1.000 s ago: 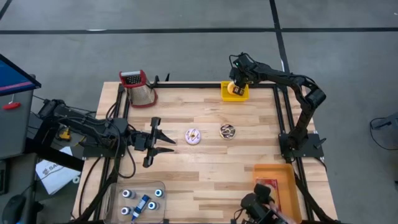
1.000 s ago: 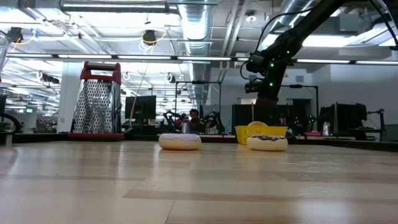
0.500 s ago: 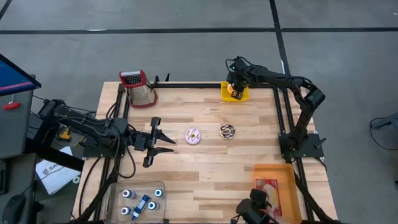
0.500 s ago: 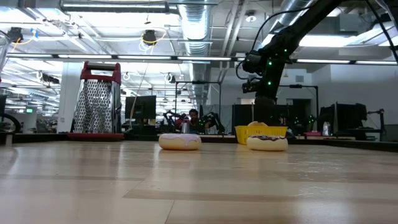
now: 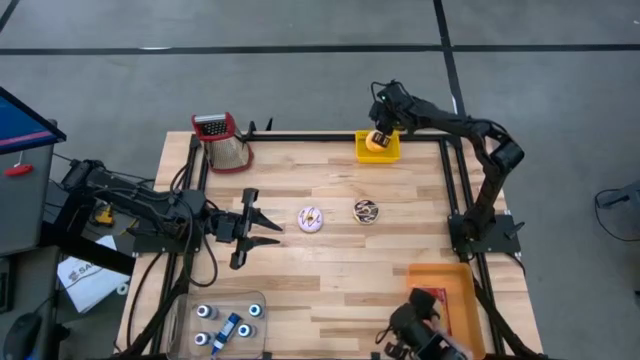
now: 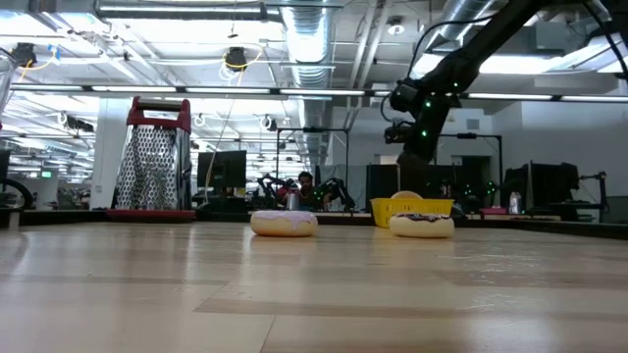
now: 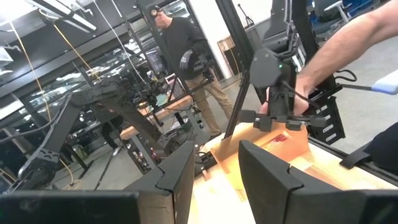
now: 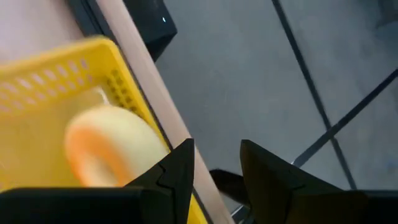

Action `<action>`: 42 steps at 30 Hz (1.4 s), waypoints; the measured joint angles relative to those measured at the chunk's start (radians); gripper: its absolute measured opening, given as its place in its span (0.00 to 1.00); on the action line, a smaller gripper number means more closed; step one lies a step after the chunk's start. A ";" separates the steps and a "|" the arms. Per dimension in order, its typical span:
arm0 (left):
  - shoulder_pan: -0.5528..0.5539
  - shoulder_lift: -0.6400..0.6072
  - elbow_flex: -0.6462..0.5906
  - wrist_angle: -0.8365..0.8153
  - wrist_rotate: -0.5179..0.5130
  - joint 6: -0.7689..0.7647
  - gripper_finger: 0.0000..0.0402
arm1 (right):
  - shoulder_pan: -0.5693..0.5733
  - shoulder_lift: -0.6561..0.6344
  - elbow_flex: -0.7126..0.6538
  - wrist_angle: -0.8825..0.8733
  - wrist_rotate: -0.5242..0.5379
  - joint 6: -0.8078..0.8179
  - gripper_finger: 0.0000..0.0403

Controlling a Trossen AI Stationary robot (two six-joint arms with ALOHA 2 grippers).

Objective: Pick & Place Food Item
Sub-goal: Put the pink donut into the yellow bin

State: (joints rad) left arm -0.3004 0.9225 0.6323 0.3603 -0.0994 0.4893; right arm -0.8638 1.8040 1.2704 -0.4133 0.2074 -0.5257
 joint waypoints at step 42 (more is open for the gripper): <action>0.000 0.000 0.000 0.015 0.000 0.003 0.30 | 0.098 0.001 0.000 -0.222 -0.113 0.099 0.31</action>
State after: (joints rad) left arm -0.3004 0.9222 0.6327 0.3752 -0.0994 0.4927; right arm -0.7660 1.8050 1.2704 -0.6350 0.0946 -0.4271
